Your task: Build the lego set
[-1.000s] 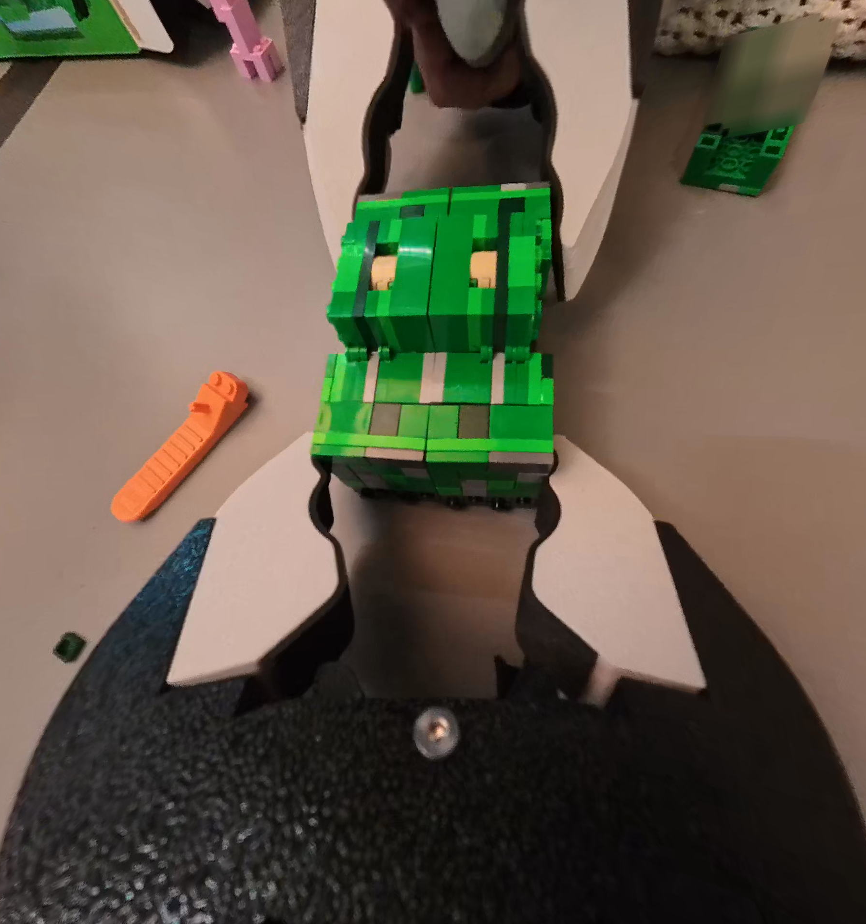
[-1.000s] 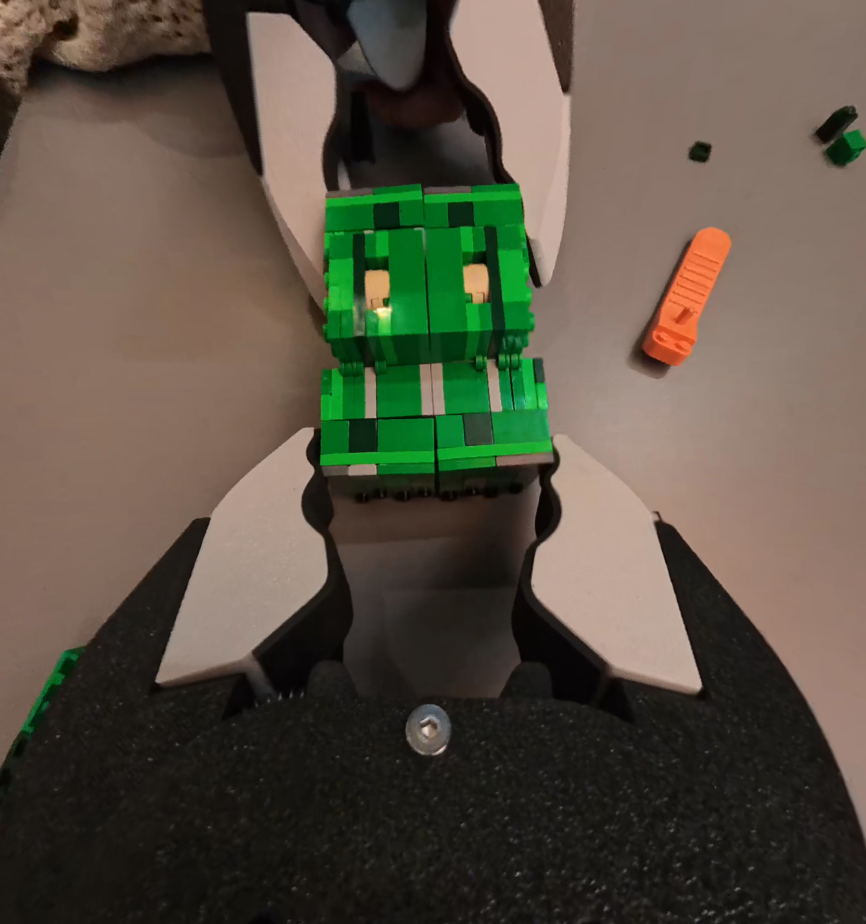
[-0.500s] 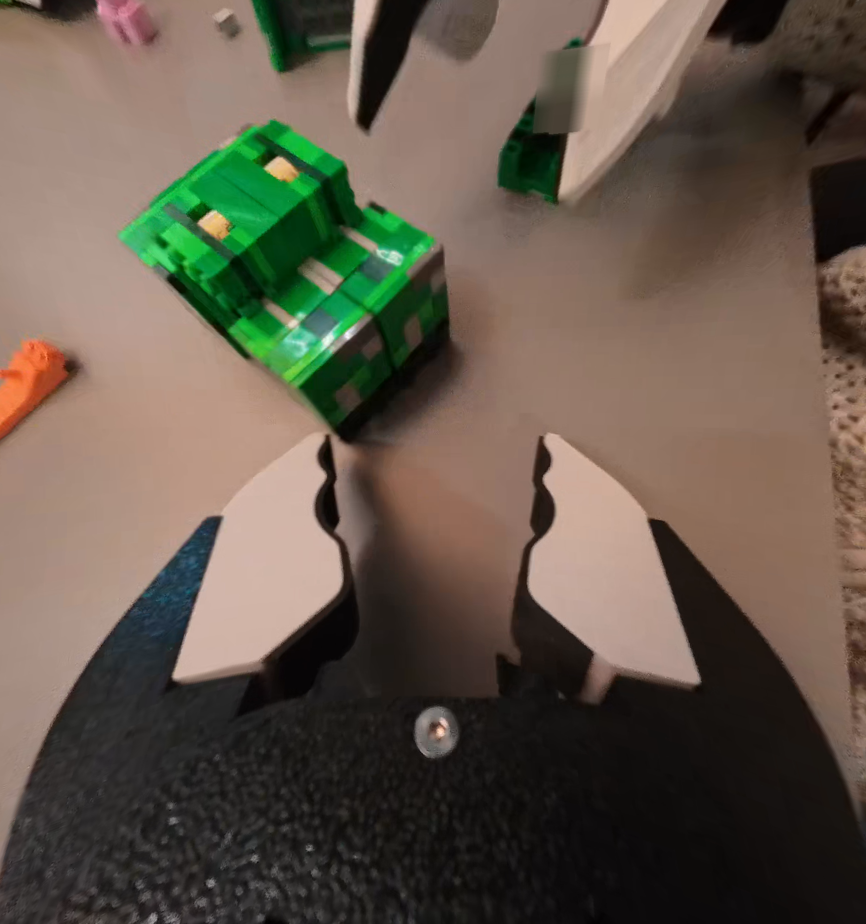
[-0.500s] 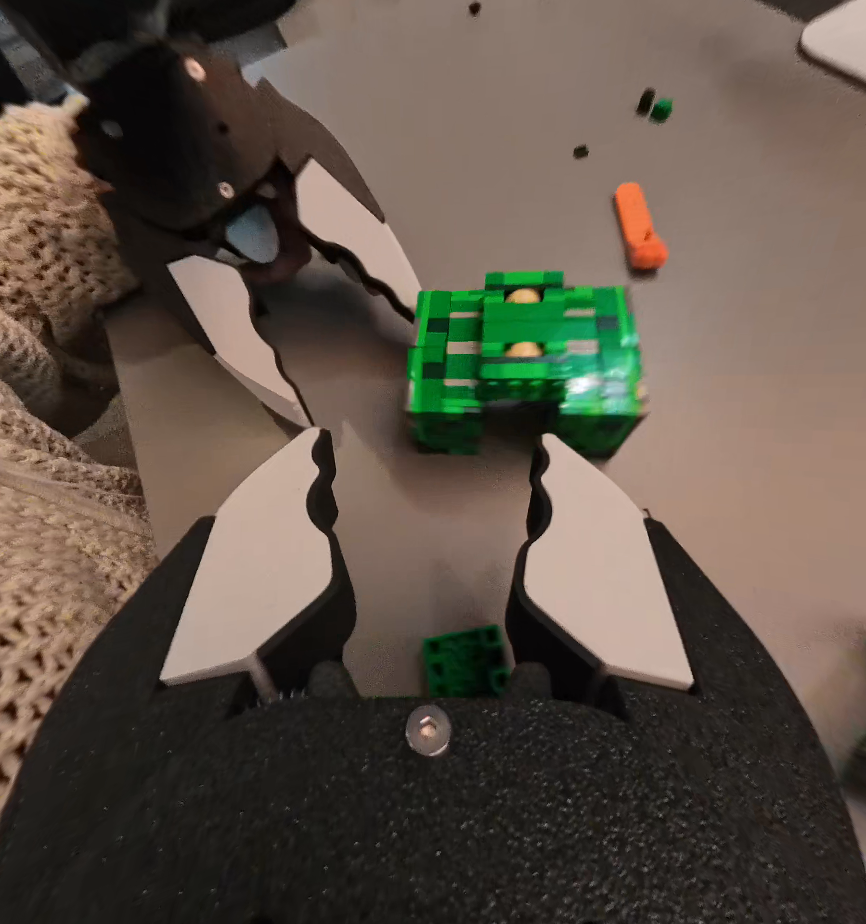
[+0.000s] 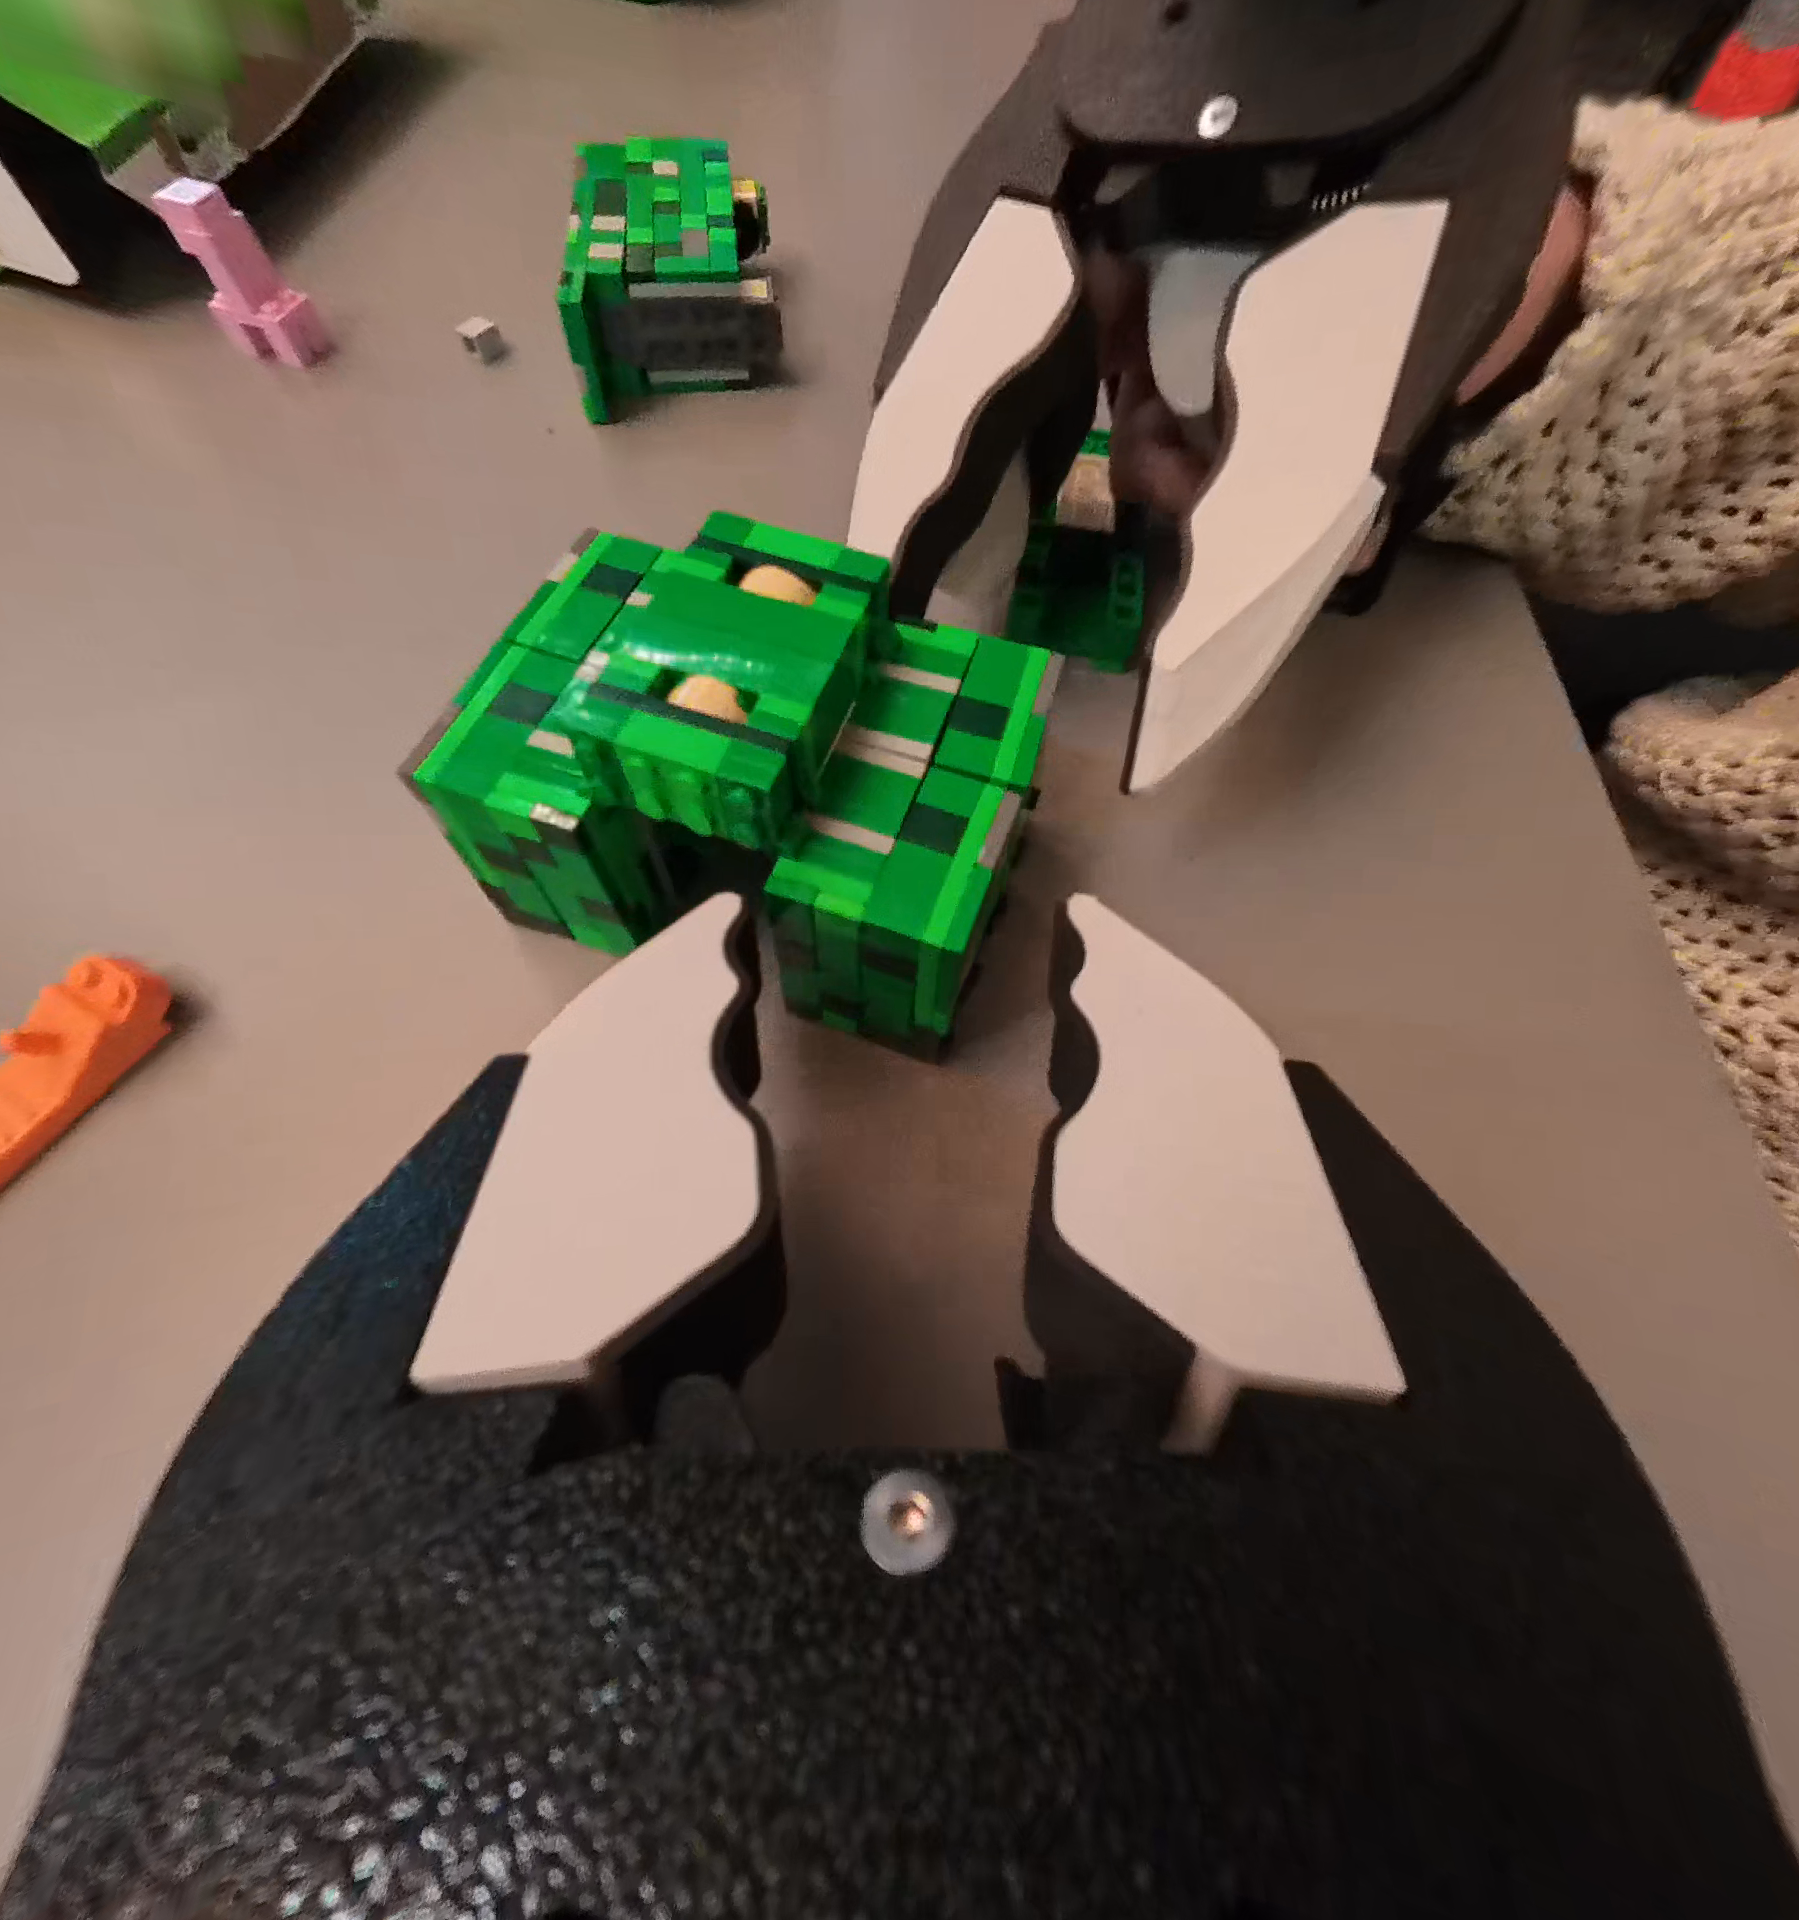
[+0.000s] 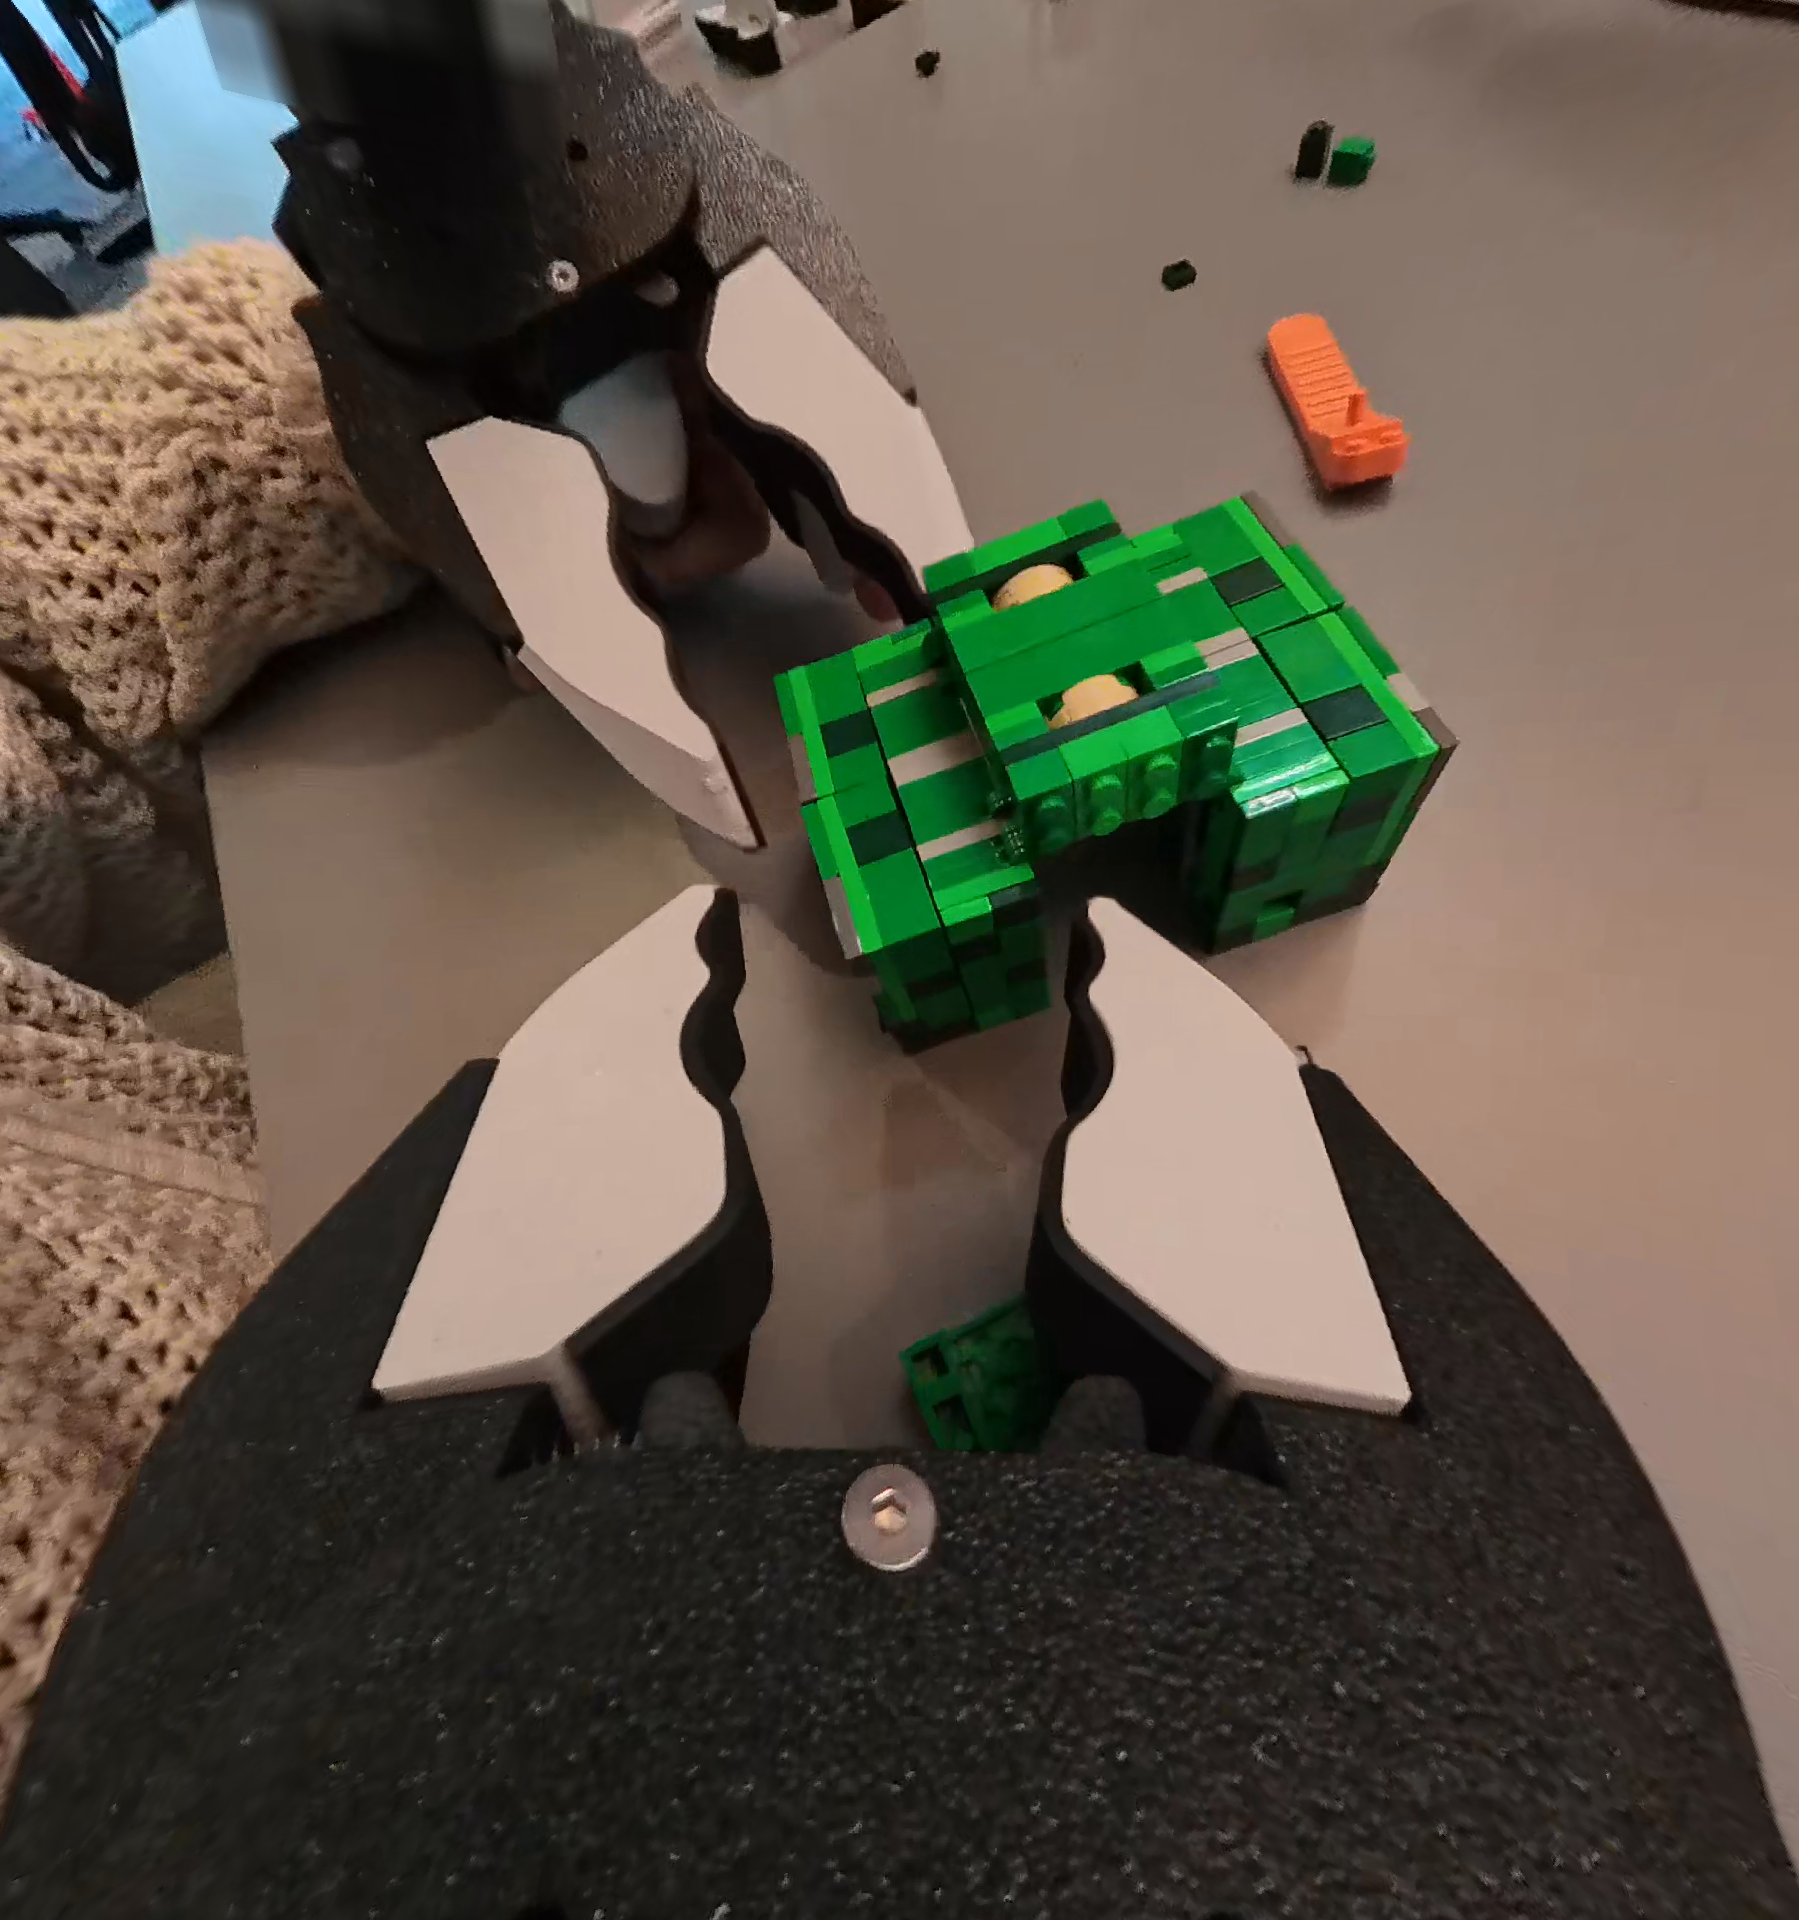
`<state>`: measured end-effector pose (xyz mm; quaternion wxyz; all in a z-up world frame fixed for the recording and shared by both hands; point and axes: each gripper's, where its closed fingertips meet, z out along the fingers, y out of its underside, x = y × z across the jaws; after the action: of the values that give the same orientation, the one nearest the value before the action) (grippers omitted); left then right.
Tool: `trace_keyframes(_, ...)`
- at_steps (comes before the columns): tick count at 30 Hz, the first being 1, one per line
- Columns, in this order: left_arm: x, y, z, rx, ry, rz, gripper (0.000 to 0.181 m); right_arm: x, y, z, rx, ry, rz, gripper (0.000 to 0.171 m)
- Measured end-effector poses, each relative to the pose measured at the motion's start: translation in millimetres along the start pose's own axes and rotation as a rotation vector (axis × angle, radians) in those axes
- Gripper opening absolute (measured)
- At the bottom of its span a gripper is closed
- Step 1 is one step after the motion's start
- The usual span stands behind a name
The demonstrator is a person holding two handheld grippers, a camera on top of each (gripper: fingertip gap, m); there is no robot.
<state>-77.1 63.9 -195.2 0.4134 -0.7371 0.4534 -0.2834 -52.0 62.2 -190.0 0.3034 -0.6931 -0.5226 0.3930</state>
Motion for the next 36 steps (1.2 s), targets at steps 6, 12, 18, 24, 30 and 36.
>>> trace_keyframes(6,-1.8,-8.2,4.1,0.032,0.064,-0.029,0.044,3.4,-7.0,4.0,0.074,0.001,0.071,0.049)
trace_keyframes(12,-1.6,-8.3,4.7,0.029,0.09,-0.039,0.04,3.5,-7.5,5.9,0.073,-0.015,0.084,0.044)
trace_keyframes(18,-1.3,-7.9,5.3,0.024,0.085,-0.03,0.039,3.0,-6.6,5.6,0.064,-0.023,0.07,0.042)
trace_keyframes(24,-1.7,-7.6,5.0,0.021,0.082,-0.03,0.038,4.1,-6.2,5.2,0.053,-0.029,0.053,0.041)
trace_keyframes(30,-0.2,-7.8,5.2,0.024,0.104,-0.056,0.039,2.2,-5.6,3.4,0.049,-0.055,0.051,0.041)
trace_keyframes(36,6.4,1.6,11.9,-0.056,0.109,0.024,0.055,2.2,7.0,4.9,-0.052,-0.028,-0.03,0.047)
